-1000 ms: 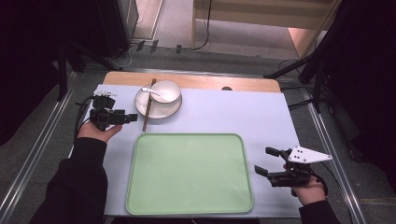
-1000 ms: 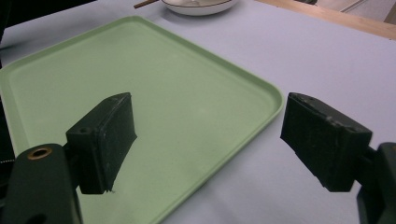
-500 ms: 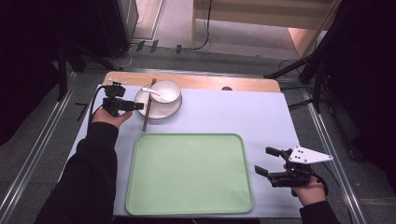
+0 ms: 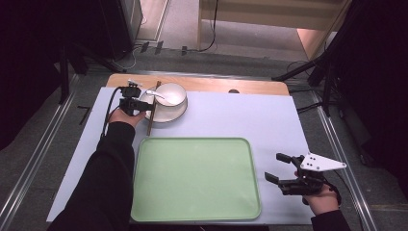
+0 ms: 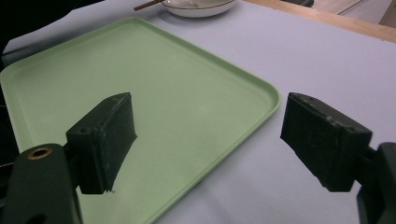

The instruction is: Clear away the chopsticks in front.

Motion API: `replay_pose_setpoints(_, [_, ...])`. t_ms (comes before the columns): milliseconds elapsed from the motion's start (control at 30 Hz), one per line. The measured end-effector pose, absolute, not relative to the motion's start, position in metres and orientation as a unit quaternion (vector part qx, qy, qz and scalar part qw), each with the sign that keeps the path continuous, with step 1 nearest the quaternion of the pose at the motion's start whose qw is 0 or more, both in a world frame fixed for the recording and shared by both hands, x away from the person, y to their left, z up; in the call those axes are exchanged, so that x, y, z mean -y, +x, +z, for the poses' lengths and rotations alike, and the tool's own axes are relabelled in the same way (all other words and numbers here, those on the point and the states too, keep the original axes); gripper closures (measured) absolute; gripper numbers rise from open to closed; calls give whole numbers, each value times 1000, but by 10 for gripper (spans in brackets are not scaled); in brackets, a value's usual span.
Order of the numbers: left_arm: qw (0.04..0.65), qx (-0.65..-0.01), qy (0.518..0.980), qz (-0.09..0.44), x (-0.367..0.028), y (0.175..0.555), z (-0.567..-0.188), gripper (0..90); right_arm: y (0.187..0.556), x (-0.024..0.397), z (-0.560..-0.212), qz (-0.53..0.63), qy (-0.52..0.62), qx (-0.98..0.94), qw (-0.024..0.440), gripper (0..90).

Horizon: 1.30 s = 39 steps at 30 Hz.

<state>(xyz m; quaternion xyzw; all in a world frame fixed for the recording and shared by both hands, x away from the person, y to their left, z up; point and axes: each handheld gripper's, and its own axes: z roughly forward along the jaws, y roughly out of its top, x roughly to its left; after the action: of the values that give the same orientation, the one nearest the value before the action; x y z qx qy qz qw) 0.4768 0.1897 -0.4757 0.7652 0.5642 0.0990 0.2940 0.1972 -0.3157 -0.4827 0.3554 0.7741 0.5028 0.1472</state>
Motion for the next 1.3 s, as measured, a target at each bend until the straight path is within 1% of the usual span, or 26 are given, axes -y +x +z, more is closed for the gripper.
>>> replay_pose_setpoints(100, [294,-565,764,100,-188,478,-477,652,197,316,-483,503,356,-774,148,180])
replay_pose_setpoints(167, [294,-571,760,102,-187,481,-480,681,196,316,-483,503,357,-773,147,180])
replay_pose_setpoints(200, [294,-571,760,102,-187,481,-480,711,196,316,-483,503,357,-773,147,180])
replay_pose_setpoints(233, [294,-574,758,102,-187,482,-482,711,196,317,-483,503,357,-773,147,180])
replay_pose_setpoints(300, [294,-590,746,94,-188,486,-485,783,196,317,-483,503,356,-774,147,180])
replay_pose_setpoints(367, [291,-597,742,98,-187,487,-486,797,197,317,-483,504,356,-773,147,180])
replay_pose_setpoints(400, [291,-600,738,100,-187,487,-487,835,197,318,-484,505,356,-773,146,180])
replay_pose_setpoints(533, [291,-616,725,98,-186,489,-487,854,197,319,-484,505,356,-772,146,180])
replay_pose_setpoints(733, [288,-624,720,98,-189,488,-484,859,197,320,-485,507,356,-772,145,180])
replay_pose_setpoints(900, [298,-628,712,101,-201,483,-468,860,198,319,-484,507,353,-773,144,180])
replay_pose_setpoints(1067, [297,-633,707,103,-222,470,-446,860,200,317,-484,505,351,-776,143,180])
replay_pose_setpoints(1133, [307,-630,706,104,-234,460,-438,860,201,316,-484,505,350,-776,143,180])
replay_pose_setpoints(1167, [304,-628,709,107,-245,449,-433,861,201,315,-485,505,349,-777,142,180])
replay_pose_setpoints(1267, [298,-628,710,113,-261,431,-428,861,202,314,-484,504,350,-777,141,180])
replay_pose_setpoints(1300, [298,-628,710,113,-261,431,-428,861,202,313,-484,504,349,-777,141,180])
